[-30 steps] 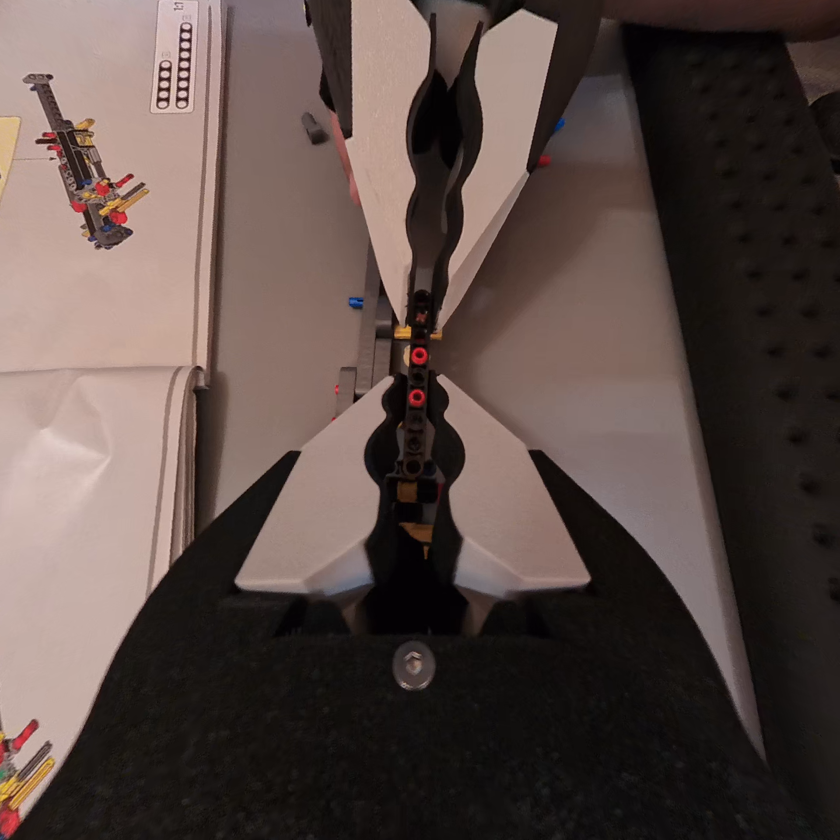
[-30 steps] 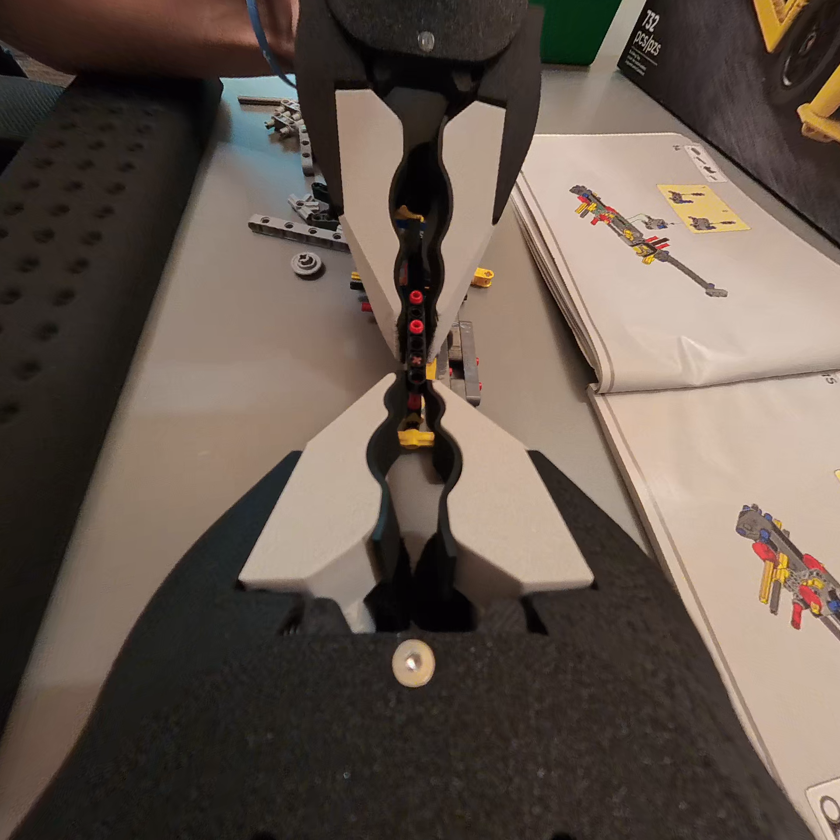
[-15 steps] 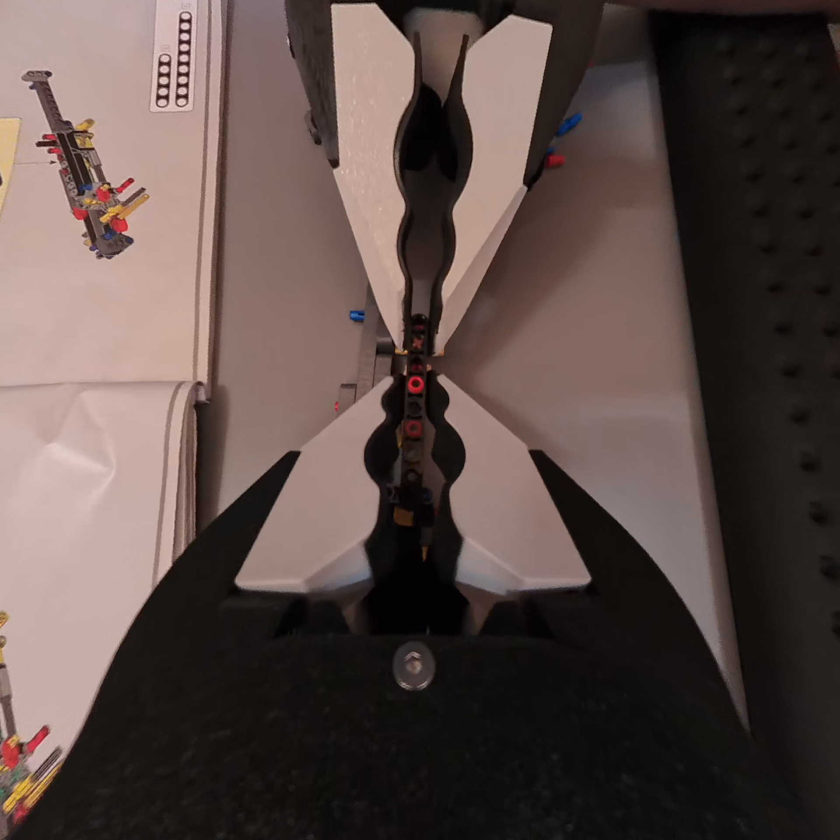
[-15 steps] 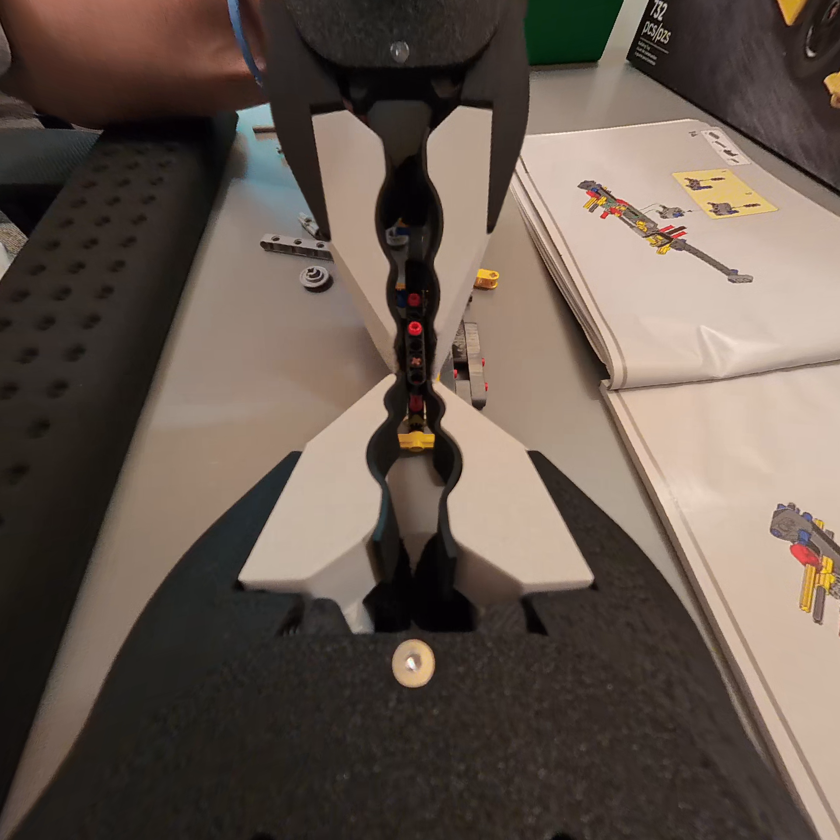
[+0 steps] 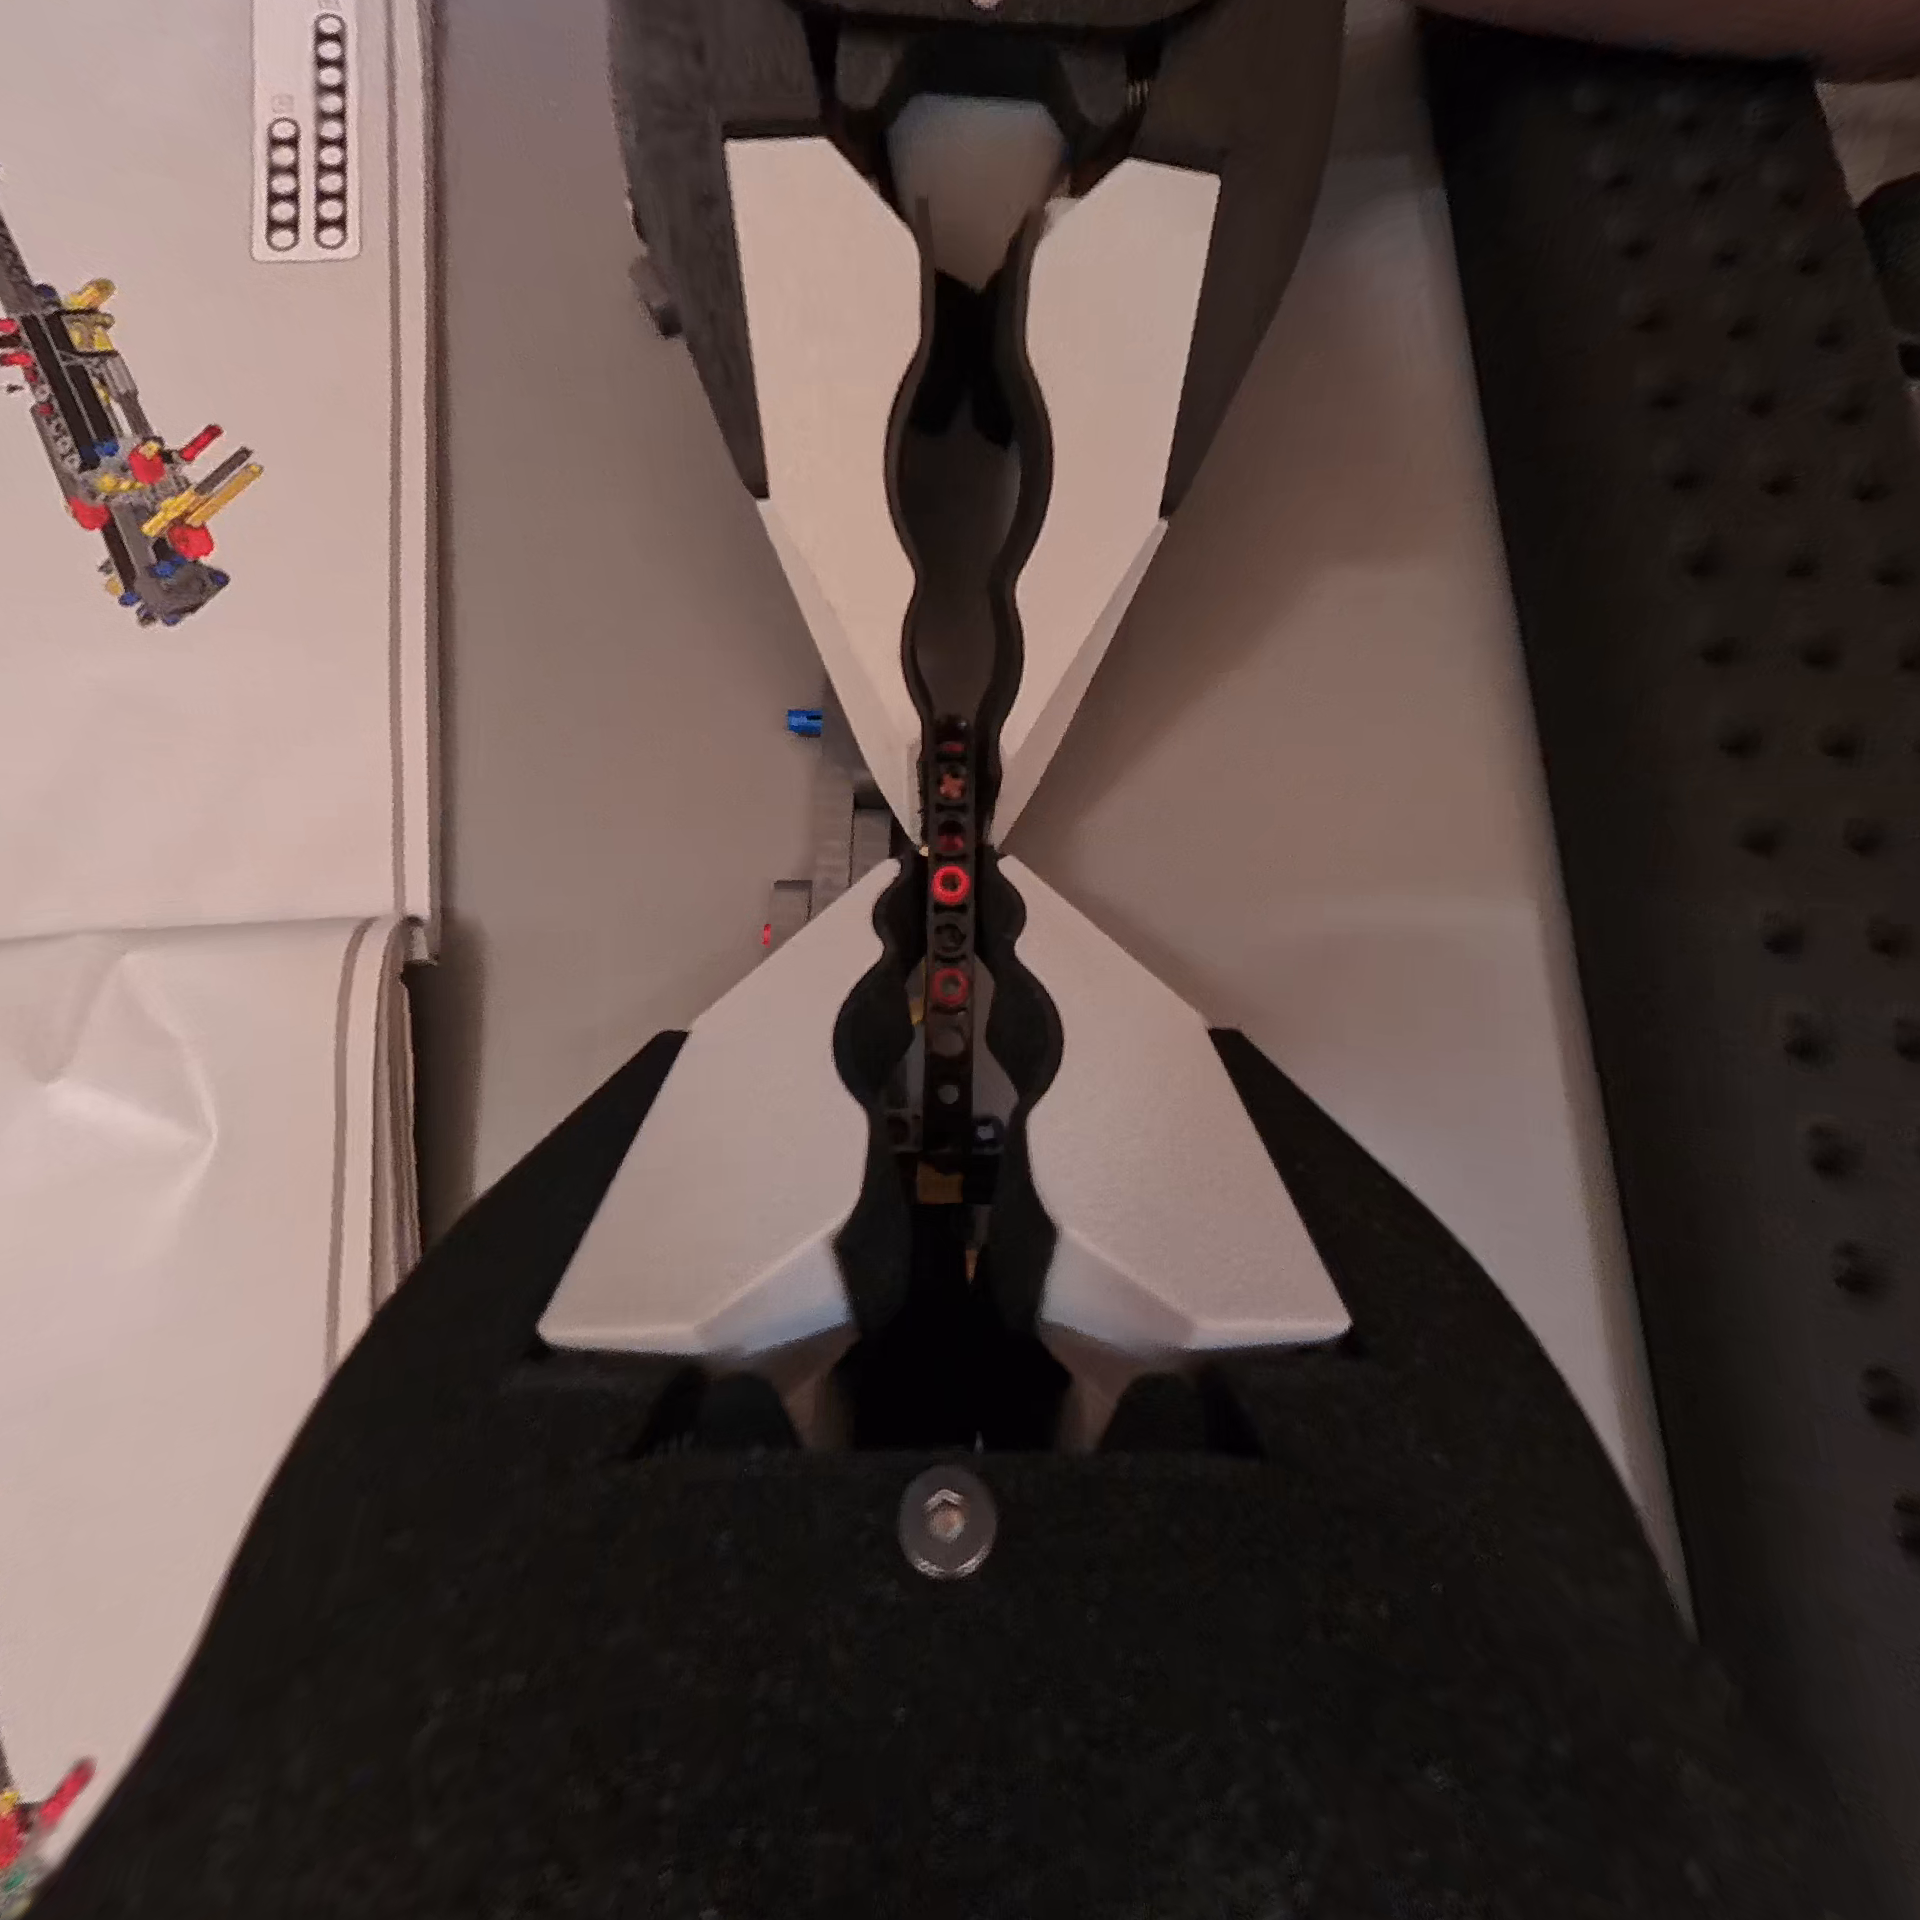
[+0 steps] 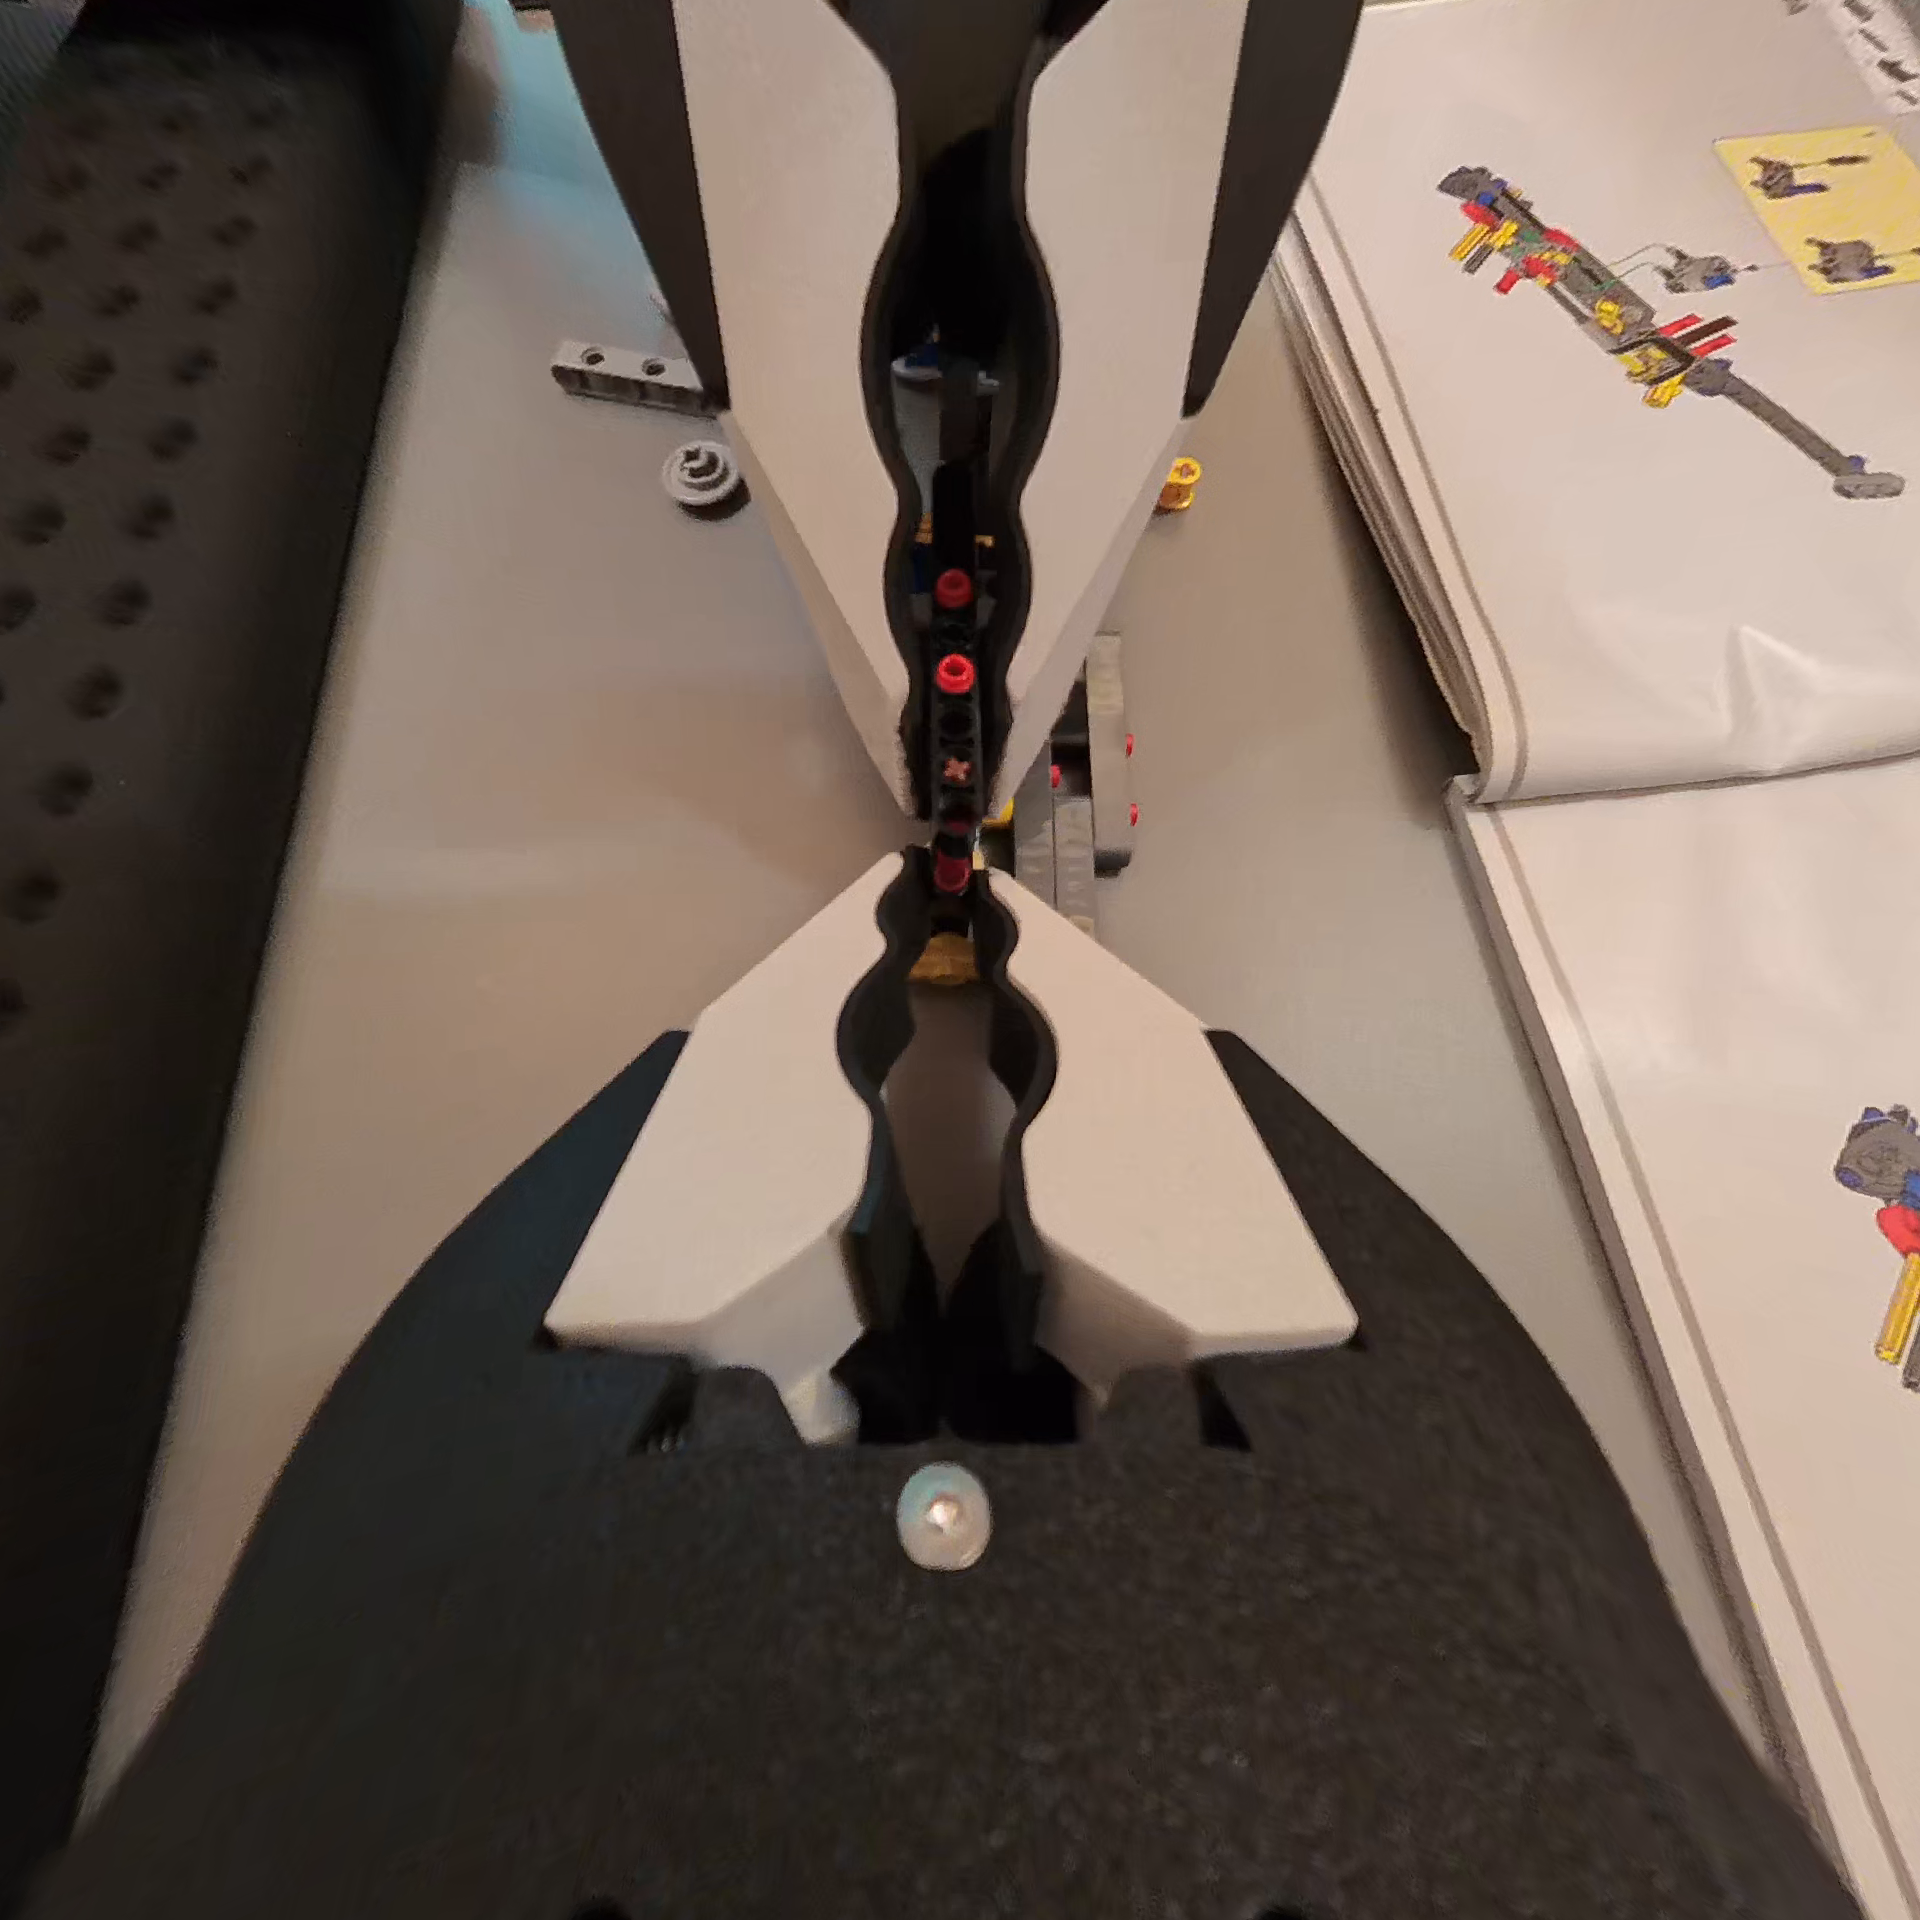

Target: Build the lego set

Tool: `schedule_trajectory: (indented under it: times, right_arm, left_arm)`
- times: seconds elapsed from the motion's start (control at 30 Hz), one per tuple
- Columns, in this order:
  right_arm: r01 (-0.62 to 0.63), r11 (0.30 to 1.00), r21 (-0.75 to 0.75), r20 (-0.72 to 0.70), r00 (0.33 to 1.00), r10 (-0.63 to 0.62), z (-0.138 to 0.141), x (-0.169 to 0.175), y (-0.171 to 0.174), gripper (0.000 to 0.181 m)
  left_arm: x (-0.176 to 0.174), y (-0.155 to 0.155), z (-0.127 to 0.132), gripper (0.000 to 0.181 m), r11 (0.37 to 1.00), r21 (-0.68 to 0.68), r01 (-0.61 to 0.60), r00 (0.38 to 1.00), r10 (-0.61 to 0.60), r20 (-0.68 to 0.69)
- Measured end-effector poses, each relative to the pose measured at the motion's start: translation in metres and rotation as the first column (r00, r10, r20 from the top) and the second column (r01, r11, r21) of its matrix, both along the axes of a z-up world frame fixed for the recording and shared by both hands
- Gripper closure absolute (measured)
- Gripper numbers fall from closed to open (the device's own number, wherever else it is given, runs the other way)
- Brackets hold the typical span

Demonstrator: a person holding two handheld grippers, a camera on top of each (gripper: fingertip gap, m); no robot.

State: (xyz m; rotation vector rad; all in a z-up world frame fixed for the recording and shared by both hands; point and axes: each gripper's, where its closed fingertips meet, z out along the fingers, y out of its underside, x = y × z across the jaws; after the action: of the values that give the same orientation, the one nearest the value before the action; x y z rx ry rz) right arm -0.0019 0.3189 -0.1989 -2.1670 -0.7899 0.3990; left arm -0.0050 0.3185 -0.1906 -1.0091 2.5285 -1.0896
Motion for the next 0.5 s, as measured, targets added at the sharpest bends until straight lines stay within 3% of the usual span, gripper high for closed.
schedule_trajectory:
  times: [0.23, 0.4, 0.5]
  right_arm:
    - [0.024, 1.000, 0.005, 0.057, 0.998, -0.025, 0.010, 0.007, -0.001, 0.175]
    - [0.121, 0.992, -0.026, -0.094, 0.988, -0.122, 0.017, 0.011, -0.003, 0.171]
    - [0.211, 0.977, -0.021, -0.184, 0.960, -0.211, 0.033, 0.017, -0.010, 0.158]
  left_arm:
    - [0.007, 0.000, 0.007, 0.175, 0.995, 0.098, 0.035, 0.998, -0.040, 0.048]
    - [0.012, -0.002, 0.009, 0.175, 0.996, 0.092, 0.003, 0.993, -0.014, 0.117]
    - [0.011, -0.005, 0.005, 0.175, 0.999, 0.054, 0.011, 0.996, -0.016, 0.092]
